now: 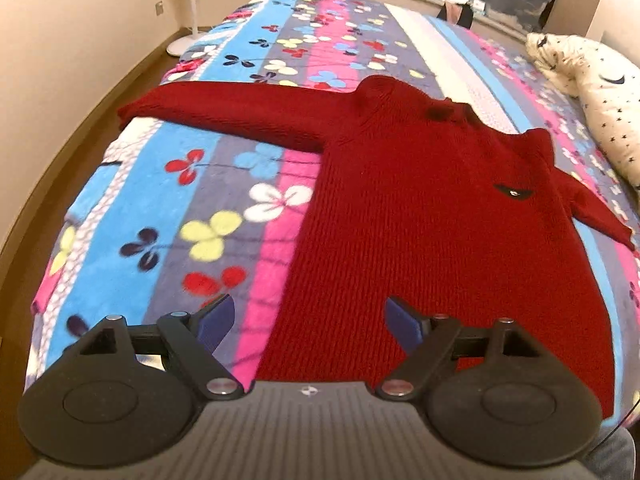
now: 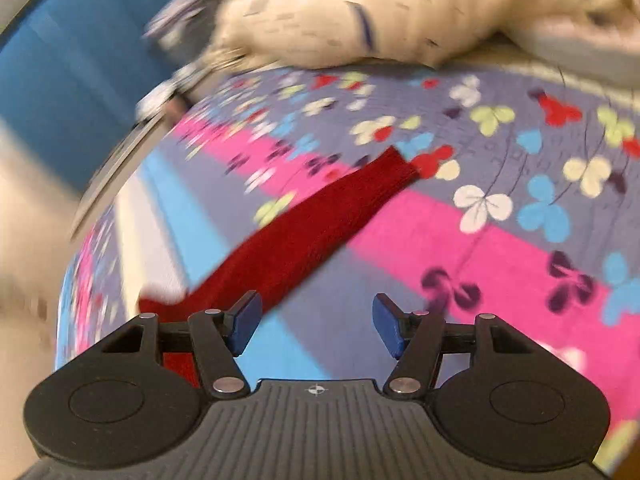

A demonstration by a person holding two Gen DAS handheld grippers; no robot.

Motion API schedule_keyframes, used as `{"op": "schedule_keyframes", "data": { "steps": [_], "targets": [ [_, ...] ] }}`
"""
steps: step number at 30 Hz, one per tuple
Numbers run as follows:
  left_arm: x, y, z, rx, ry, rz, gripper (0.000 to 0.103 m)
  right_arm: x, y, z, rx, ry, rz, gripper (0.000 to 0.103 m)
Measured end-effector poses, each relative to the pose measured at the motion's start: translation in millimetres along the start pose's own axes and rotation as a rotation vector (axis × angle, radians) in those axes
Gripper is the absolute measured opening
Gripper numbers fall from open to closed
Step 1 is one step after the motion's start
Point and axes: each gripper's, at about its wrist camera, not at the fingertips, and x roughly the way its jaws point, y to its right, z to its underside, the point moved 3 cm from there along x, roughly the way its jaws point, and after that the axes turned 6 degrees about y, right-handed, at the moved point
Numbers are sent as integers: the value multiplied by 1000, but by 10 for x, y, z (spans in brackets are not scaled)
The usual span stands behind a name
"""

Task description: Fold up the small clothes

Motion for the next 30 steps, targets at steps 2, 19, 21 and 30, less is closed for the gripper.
{"op": "schedule_keyframes", "data": {
  "steps": [2, 19, 21, 30],
  "targets": [
    [172, 50, -79, -10, -17, -21, 87, 430, 51, -136, 83, -13, 27, 64],
    [1065, -51, -419, -120, -62, -167, 87, 1448, 285, -660, -225, 311, 398, 12],
    [1141, -69, -425, -134, -71, -164, 87, 1727, 604, -623, -149, 114, 350, 15],
    [1242, -443, -718, -256, 29, -166, 99, 753, 534, -244, -163, 161, 222, 68]
  ]
}}
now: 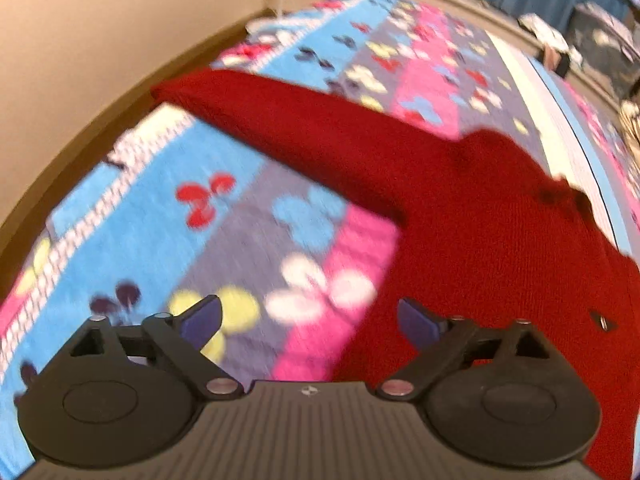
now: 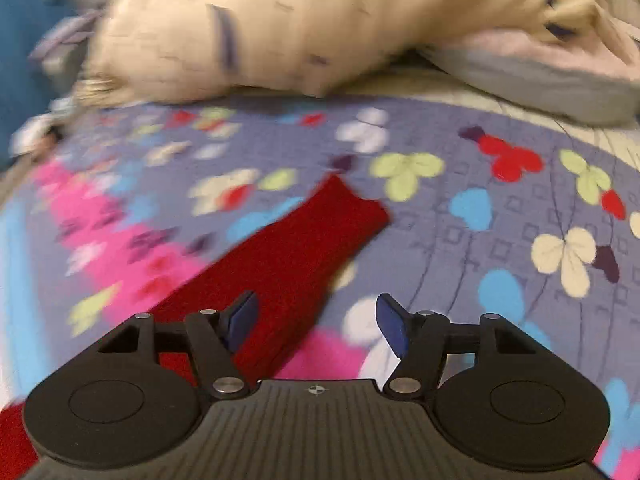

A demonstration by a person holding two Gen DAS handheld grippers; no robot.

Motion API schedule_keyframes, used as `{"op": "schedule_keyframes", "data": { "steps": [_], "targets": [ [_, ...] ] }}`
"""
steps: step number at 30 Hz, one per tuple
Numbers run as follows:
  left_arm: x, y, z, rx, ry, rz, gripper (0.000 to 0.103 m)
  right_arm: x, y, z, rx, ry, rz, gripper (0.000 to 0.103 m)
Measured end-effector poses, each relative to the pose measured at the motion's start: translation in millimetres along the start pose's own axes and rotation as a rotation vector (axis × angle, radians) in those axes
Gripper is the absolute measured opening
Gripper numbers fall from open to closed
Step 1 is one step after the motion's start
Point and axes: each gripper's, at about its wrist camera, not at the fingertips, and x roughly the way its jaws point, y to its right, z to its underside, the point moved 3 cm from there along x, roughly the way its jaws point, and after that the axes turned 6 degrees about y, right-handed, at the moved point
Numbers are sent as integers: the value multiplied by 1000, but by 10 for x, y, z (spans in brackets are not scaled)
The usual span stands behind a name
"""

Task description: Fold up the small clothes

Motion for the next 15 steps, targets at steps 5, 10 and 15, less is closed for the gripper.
{"op": "schedule_keyframes", "data": {
  "steps": [5, 10, 15],
  "targets": [
    [358, -265, -463, -86, 84, -21, 103, -1027, -268, 607, -110, -69, -190, 71],
    [1029, -836, -924, -381, 70, 24, 102, -1674, -623, 1295, -169, -182, -254, 71],
    [1598, -1172, -1150, -586, 29, 96, 100, -2071, -1207, 1649, -333, -207, -315, 71]
  ]
}}
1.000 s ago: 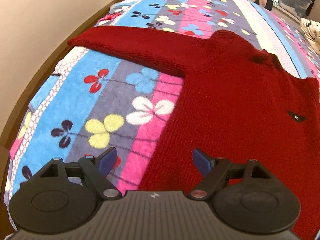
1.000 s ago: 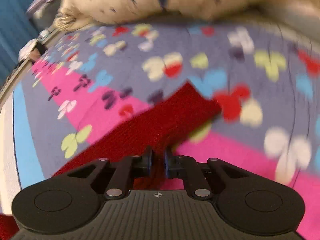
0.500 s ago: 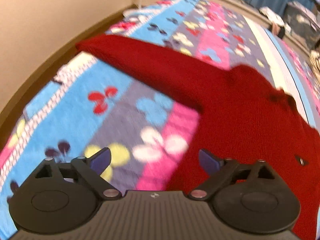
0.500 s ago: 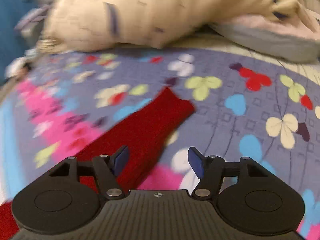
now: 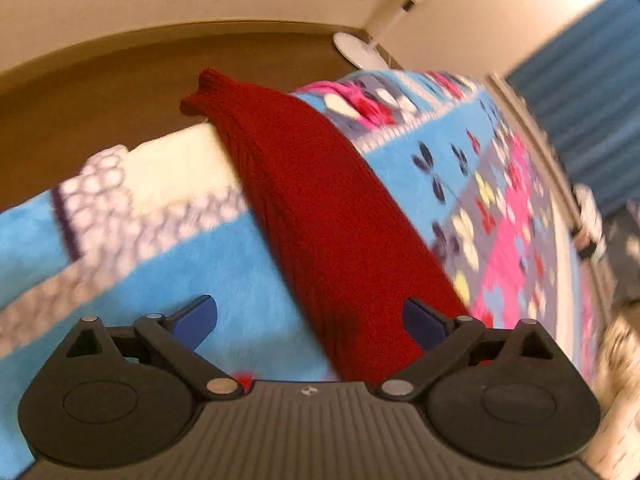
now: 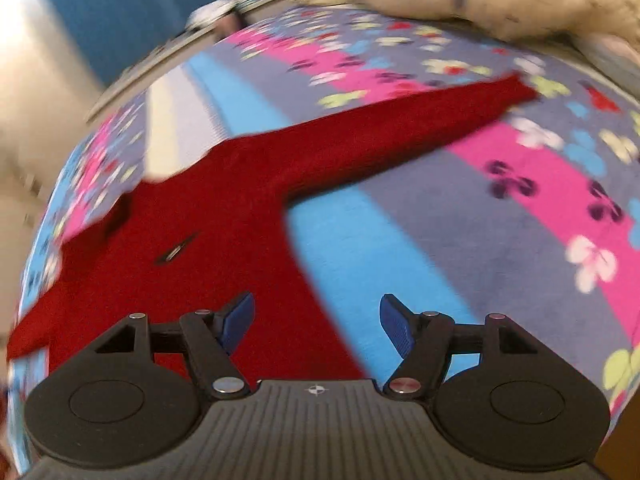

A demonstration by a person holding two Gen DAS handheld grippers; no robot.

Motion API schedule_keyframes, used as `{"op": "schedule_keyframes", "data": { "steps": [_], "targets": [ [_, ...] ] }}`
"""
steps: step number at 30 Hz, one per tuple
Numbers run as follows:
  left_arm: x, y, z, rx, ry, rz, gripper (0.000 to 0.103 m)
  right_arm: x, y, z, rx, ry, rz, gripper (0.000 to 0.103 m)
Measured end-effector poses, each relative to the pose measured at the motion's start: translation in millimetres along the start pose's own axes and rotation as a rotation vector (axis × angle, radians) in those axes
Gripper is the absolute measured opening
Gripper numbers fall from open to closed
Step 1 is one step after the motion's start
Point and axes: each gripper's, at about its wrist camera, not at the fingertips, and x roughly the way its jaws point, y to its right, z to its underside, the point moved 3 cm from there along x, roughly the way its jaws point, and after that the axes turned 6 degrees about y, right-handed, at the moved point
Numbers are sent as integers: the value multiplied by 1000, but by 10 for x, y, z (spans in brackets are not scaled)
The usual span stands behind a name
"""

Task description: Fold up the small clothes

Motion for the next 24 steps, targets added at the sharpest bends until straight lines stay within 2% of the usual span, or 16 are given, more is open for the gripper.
{"op": "schedule_keyframes", "data": {
  "steps": [3, 5, 6, 7, 8, 9, 11, 14, 17, 20, 22, 24],
  "targets": [
    [143, 34, -233, -41, 25, 52, 100, -60, -365, 47, -93, -4, -27, 71],
    [256, 36, -384, -68, 29, 72, 94, -63, -546, 58, -131, -9, -45, 71],
    [325, 22, -468, -74, 33, 38, 70, -65, -644, 72, -150, -15, -53, 71],
    [373, -3, -524, -72, 26, 7, 17, -60, -713, 72, -166, -19, -56, 71],
    [425, -51, -586, -69, -9, -24, 15, -65, -787, 77, -179, -16, -60, 71],
    [373, -129, -616, -114, -10, -13, 15, -89, -868, 89, -189, -12, -69, 71],
    [138, -302, -639, -193, 45, 0, 15, -110, -979, 82, -205, 3, -92, 70],
    [-6, -446, -579, -149, 58, 1, 15, -97, -1077, 96, -215, 12, -131, 70],
    [20, -358, -542, -64, 65, -22, 16, 21, -1066, 137, -186, -34, -124, 68],
    [-83, -70, -563, -5, 112, -35, 16, 22, -980, 153, -137, -47, -129, 68],
    [-282, 338, -506, 106, 179, -20, 16, -4, -904, 155, -140, -36, -127, 68],
    [-539, 884, -362, 235, 245, 51, 16, -8, -839, 159, -136, -29, -123, 68]
  ]
}}
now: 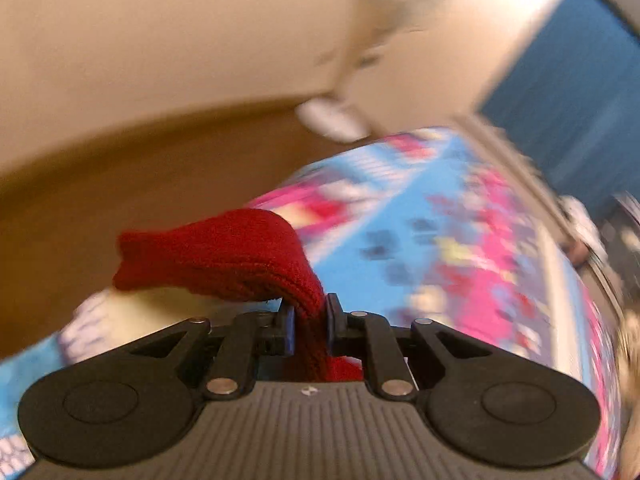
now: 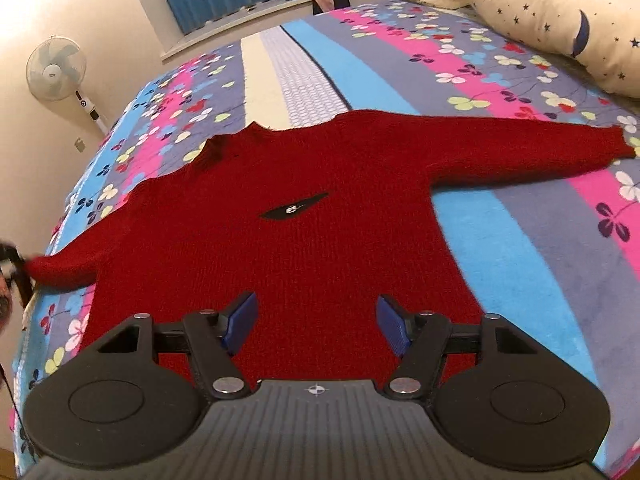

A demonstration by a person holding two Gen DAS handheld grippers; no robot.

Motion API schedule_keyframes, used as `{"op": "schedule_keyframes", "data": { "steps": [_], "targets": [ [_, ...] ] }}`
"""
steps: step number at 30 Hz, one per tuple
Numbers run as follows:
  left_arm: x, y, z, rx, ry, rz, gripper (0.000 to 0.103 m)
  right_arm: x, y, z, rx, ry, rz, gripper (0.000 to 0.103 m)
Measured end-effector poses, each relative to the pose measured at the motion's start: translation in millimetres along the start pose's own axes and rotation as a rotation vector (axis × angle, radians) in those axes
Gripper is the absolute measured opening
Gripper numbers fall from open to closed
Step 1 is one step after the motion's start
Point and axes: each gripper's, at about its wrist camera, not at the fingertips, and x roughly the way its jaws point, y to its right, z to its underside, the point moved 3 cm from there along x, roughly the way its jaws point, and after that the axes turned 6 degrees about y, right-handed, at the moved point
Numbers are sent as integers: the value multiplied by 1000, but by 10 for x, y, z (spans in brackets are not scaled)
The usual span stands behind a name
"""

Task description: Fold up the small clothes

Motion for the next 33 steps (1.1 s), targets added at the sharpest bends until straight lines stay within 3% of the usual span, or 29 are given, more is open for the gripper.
{"op": "schedule_keyframes", "data": {
  "steps": [3, 6, 8, 9, 10, 11, 13, 16, 20, 24, 26, 29, 33],
  "targets": [
    [-495, 1003, 192, 196, 92, 194, 16, 2, 101, 18, 24, -7, 2, 68],
    [-1016, 1966, 944, 436, 99, 459, 21, -12, 174, 19, 31, 6, 2, 68],
    [-1229, 2343, 1655, 599, -4, 626, 52, -15, 223, 1, 32, 16, 5, 68],
    [-1273, 2432, 2032, 681, -72, 665, 83, -2, 252, -18, 37, 15, 3, 68],
    [-1287, 2435, 2327, 732, -107, 645, 95, 18, 284, -37, 44, 9, -3, 68],
    [-1281, 2365, 2567, 777, -116, 615, 95, 43, 318, -55, 52, 6, -1, 68],
    [-1218, 2184, 2660, 784, -157, 600, 95, 102, 377, -100, 57, 7, 1, 68],
    [-1003, 1751, 2264, 617, -191, 536, 101, 270, 434, -218, 60, 21, -9, 68],
    [-727, 1319, 1710, 520, -128, 366, 102, 669, 440, -471, 133, 54, -55, 68],
    [-375, 1215, 1646, 610, -196, 200, 102, 1141, 386, -693, 276, 57, -67, 68],
    [-351, 1208, 1738, 665, -203, 167, 102, 1276, 349, -687, 317, 28, -69, 65],
    [-659, 1183, 1847, 691, -212, 167, 103, 1182, 219, -553, 301, -8, -84, 65],
    [-1417, 1106, 2045, 729, -245, 118, 103, 631, -43, -215, 158, 2, -76, 66]
  ]
}}
